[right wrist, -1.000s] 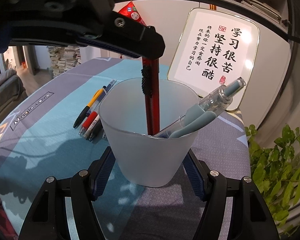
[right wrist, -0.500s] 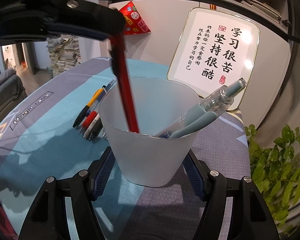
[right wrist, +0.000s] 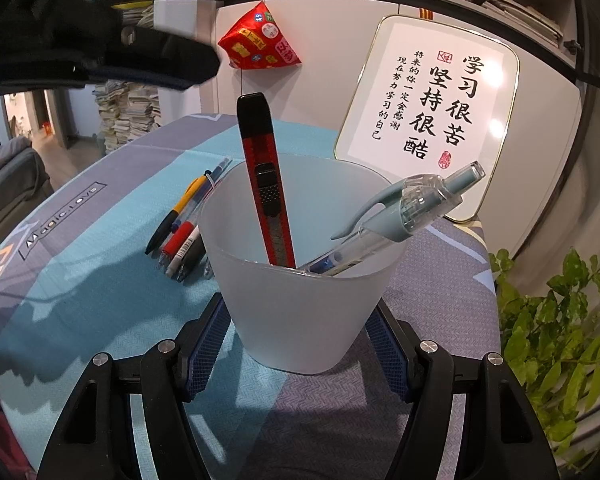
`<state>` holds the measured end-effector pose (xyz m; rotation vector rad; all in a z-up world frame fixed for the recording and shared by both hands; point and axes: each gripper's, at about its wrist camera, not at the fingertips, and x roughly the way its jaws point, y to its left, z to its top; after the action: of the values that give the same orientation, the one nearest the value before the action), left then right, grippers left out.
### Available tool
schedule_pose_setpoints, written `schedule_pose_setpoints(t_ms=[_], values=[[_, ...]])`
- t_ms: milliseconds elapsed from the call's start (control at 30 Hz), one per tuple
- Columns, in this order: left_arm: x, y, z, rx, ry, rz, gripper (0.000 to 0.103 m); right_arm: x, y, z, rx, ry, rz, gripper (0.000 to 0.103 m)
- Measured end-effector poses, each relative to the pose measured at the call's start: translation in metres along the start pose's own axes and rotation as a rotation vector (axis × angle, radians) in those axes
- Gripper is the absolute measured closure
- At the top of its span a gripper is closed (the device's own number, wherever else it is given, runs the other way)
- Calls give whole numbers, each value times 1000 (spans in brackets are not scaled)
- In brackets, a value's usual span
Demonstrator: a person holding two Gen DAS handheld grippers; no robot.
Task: Organize stationery
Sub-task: 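Move the left gripper back over the remaining pens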
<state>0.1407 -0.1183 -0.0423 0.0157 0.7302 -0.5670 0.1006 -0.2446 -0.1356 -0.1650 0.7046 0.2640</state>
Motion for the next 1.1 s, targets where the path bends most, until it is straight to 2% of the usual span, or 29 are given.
schedule_pose_setpoints(t_ms=[233,333,433,533,700,833,900,1100], values=[[10,27,-7,-31,31,94,90,0,0,0,0,0,0,33],[16,49,-9,-81,54,138,90,0,0,0,0,0,0,33],[26,75,-12,-166,78,207,74,0,0,0,1,0,0,33],[41,91,-18,-219,119,252,73,0,0,0,1,0,0,33],[70,103,-23,-262,202,269,75,0,0,0,1,0,0,33],[83,110,-28,-269,229,322,75,1,0,0,1,0,0,33],[86,114,-31,-276,240,325,70,0,0,0,2,0,1,33],[84,120,-36,-289,250,333,70,1,0,0,2,3,2,33]])
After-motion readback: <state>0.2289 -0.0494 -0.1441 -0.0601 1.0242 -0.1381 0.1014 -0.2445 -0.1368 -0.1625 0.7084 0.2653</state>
